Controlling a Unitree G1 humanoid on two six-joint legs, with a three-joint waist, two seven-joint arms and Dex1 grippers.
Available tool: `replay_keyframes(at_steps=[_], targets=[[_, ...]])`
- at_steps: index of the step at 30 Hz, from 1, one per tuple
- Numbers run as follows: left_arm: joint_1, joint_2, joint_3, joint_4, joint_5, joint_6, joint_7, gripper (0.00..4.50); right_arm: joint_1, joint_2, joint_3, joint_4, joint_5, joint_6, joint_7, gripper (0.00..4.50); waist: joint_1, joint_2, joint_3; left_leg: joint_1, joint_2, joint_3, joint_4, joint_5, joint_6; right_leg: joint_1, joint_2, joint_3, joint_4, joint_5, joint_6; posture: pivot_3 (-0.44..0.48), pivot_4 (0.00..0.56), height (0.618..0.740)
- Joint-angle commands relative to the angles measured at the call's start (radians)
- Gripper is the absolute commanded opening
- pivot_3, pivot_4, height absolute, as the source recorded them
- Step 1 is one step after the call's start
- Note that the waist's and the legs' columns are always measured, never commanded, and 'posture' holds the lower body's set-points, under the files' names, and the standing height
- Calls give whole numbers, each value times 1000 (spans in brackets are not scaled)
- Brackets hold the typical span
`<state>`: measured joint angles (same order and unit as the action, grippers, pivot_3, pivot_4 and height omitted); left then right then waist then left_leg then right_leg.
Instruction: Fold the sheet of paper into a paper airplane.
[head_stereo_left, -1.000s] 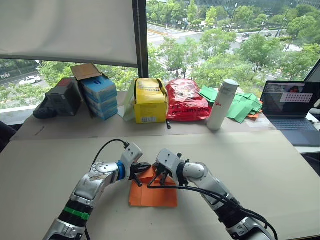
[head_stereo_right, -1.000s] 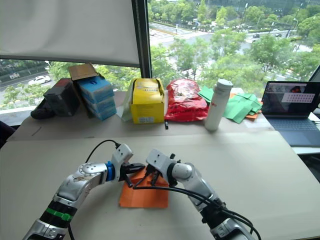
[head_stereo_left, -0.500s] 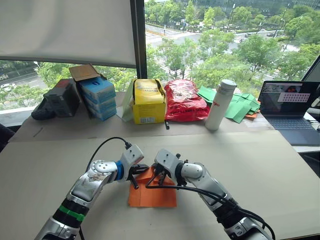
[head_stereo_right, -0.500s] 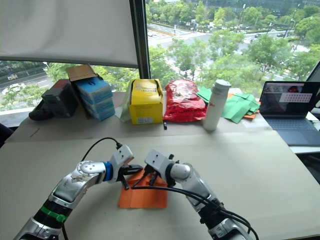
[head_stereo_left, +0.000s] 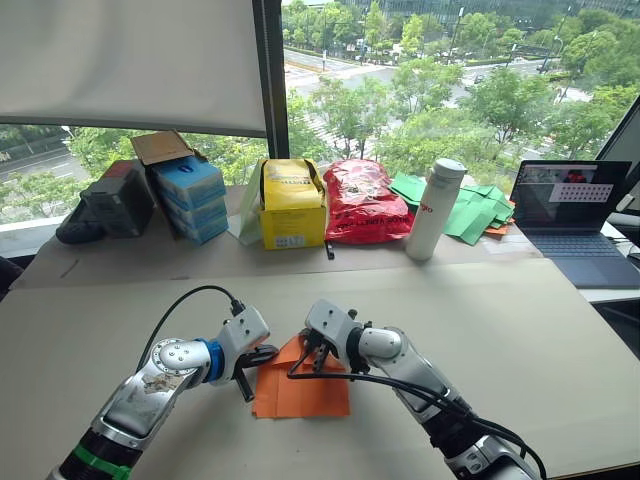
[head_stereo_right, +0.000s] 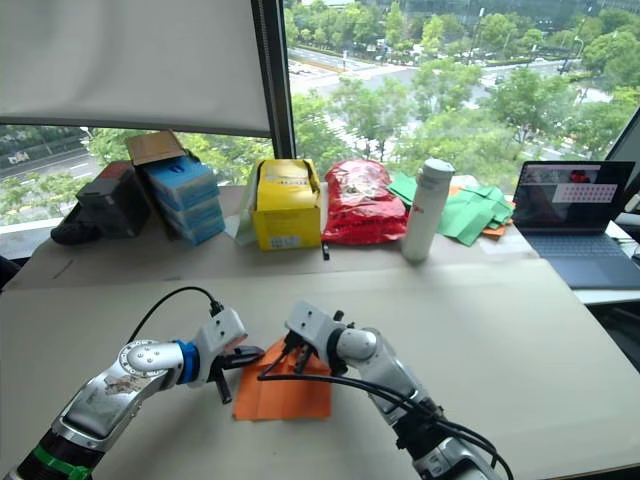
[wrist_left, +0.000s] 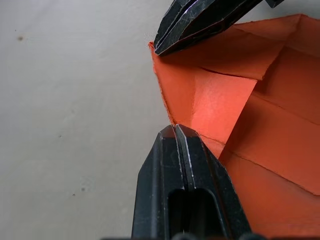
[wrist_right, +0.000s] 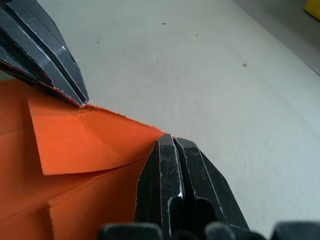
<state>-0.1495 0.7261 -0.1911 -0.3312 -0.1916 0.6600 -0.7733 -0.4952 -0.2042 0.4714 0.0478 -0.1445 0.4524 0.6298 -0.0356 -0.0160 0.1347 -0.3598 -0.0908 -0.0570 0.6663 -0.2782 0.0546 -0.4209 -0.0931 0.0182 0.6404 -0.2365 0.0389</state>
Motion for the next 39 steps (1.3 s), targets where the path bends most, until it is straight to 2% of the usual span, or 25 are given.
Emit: replay_keyframes(at_steps=[1,10,15,19,22,31,34,39], targets=[[118,46,-33,11,3,90,-15,26,6,-4,9,17,-10,15,5,0,-2,0,0,2,0,0,-1,0,0,0,0,0,0,0,0,0,150,740],[215,91,22,-48,-14,91,-9,26,-1,0,15,31,-7,5,10,0,-7,1,-1,7,1,0,-5,-1,-3,1,1,0,0,-1,-1,0,150,740],[173,77,65,-50,-43,71,-5,26,-5,-1,14,35,-7,-1,16,0,-6,2,-1,7,1,0,-5,-2,-3,0,1,-1,0,0,-2,0,150,740],[62,-1,197,-31,-179,60,-19,26,-5,-1,10,25,-5,-3,17,0,-1,1,0,7,0,0,-5,-1,-3,0,1,-1,0,0,-3,0,150,740],[17,-28,234,3,-218,35,-38,26,-3,0,9,14,-3,-8,19,0,2,-3,2,6,0,0,-5,0,-4,-1,1,-2,0,1,-4,0,150,740],[-21,-80,176,23,-230,5,-74,26,3,-12,-3,-10,-11,8,8,0,3,-4,2,2,0,0,-5,0,-4,-1,1,-1,-1,2,-5,0,150,740],[-56,-78,189,66,-226,-10,-79,26,5,-16,-5,-12,-10,8,5,0,8,-4,3,1,0,0,-5,0,-6,-3,2,-2,0,2,-5,0,150,740],[-76,-98,148,130,-192,-46,-76,26,3,-16,-2,-1,-12,-5,-2,0,13,-4,3,1,0,0,-5,1,-6,-2,2,-2,-1,2,-6,0,150,740]])
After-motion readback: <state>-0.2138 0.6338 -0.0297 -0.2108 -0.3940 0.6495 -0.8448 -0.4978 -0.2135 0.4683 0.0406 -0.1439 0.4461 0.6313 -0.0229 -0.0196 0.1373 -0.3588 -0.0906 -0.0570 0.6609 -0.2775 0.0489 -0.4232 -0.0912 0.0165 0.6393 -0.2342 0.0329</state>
